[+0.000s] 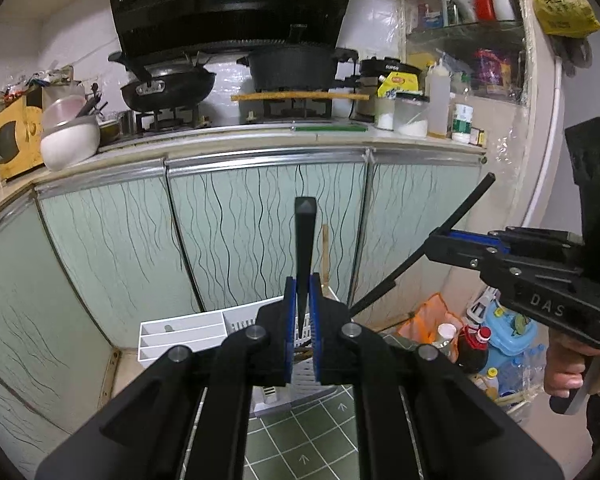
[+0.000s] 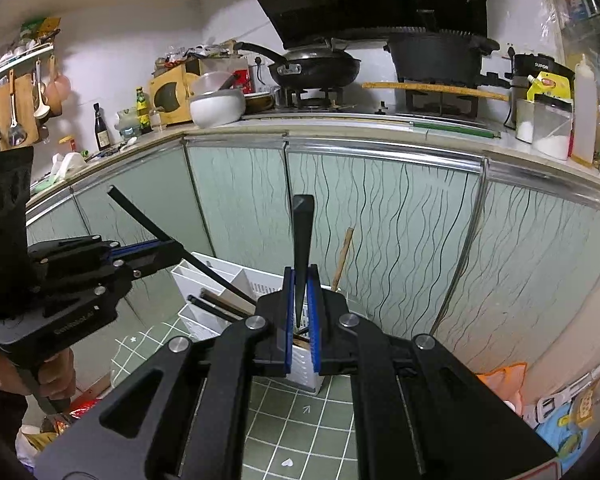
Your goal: Organize utensils
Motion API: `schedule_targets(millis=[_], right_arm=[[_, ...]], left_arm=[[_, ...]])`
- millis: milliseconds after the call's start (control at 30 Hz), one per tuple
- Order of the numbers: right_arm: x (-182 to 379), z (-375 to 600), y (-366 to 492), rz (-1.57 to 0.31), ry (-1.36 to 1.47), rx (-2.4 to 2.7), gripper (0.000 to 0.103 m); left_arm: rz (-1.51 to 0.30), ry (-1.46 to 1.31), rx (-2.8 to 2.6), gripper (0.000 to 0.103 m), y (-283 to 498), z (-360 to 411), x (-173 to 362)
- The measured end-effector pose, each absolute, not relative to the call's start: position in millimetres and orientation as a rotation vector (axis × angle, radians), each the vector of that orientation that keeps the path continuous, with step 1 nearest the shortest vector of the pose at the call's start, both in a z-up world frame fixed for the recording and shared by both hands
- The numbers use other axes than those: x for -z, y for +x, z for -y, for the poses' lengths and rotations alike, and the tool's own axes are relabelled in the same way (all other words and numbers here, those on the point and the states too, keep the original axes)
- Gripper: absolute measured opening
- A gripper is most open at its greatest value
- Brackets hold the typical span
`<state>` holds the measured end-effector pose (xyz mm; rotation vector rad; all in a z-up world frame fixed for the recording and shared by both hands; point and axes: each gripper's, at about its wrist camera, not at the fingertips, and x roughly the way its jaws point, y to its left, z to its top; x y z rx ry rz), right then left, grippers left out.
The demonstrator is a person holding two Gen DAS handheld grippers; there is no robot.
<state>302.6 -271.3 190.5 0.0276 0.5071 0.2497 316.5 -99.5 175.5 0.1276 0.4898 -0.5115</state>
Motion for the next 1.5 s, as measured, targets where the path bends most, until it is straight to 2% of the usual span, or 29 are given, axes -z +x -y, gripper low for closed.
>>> schedule_targets(millis=[367, 400, 433, 467, 500, 533, 600, 633, 667, 867, 1500], right_arm=[[-151.6, 278.1, 347.6, -0.588, 0.063, -0.275, 0.006], [-147.0, 279.2, 351.9, -0.599, 0.066, -0.280, 0.006], [-144.1, 281.5, 353.9, -0.598, 0.068, -0.263, 0.011], [-143.5, 283.7, 354.2, -0.593, 0.069, -0.256, 0.036], [-142.5, 287.3, 353.0, -0.587, 0.071, -0.249, 0.056], [-143.0, 289.9, 350.4, -0.576, 0.074, -0.232, 0.086], [-145.7, 295.0, 341.8, -0.539, 0.074, -0.221, 0.089], [-146.7, 296.6, 337.6, -0.537, 0.069, -0.227, 0.095], [-147.4, 297.5, 334.2, -0.536, 0.065, -0.224, 0.096], [-148.1, 290.7, 304.8, -0.528, -0.040, -0.161, 0.096], [-135.6, 253.1, 193.2, -0.479, -0.072, -0.158, 0.096]], left_arm=[[-0.545, 0.132, 0.492, 0.008, 355.3, 105.5, -142.9], [-0.544, 0.144, 0.466, 0.009, 357.2, 105.7, -139.9], [-0.540, 0.154, 0.445, 0.014, 357.6, 104.7, -138.2], [-0.530, 0.166, 0.410, 0.050, 357.3, 103.3, -136.7], [-0.521, 0.171, 0.388, 0.093, 356.9, 102.2, -137.1], [-0.484, 0.175, 0.354, 0.099, 353.4, 98.3, -138.7], [-0.452, 0.168, 0.365, 0.099, 346.0, 90.5, -141.1], [-0.457, 0.167, 0.372, 0.099, 343.9, 88.4, -141.2], [-0.457, 0.169, 0.368, 0.099, 341.3, 86.4, -141.3], [-0.456, 0.189, 0.365, 0.099, 315.4, 80.0, -141.9], [-0.459, 0.108, 0.346, 0.099, 217.5, 51.2, -128.9]])
